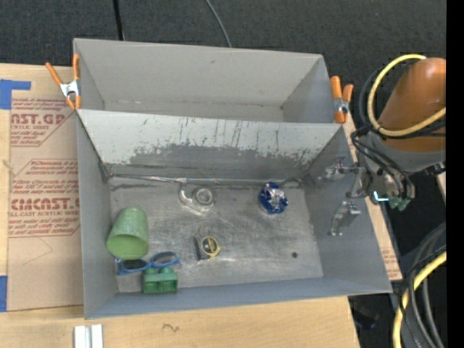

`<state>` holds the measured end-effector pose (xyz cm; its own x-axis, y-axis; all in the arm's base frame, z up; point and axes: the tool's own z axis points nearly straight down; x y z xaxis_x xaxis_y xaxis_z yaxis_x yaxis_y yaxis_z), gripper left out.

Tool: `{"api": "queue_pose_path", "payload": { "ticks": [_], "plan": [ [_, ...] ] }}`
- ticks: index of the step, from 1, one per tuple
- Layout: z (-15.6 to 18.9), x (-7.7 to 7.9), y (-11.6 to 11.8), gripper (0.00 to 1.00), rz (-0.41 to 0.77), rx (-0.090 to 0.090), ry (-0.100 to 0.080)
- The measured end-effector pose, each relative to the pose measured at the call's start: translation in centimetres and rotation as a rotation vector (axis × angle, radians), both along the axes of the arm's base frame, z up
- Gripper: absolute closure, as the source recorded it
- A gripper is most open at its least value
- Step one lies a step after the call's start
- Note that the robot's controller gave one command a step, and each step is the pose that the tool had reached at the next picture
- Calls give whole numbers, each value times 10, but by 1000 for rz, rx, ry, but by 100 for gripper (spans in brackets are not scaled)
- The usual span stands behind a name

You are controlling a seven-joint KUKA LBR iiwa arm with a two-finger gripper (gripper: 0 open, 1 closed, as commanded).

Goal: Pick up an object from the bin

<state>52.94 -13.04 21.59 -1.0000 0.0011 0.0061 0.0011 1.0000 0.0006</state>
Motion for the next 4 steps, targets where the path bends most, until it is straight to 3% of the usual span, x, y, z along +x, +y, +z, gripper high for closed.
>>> {"api": "queue_pose_path", "payload": {
  "ticks": [1, 2, 3, 4],
  "plan": [
    [-103, 27, 43, 0, -156, 2, -1],
    [-128, 56, 57, 0, -278, -2, -15],
    [-124, 59, 56, 100, -278, -4, -27],
    [4, 58, 66, 100, -235, -1, -17]
  ]
}}
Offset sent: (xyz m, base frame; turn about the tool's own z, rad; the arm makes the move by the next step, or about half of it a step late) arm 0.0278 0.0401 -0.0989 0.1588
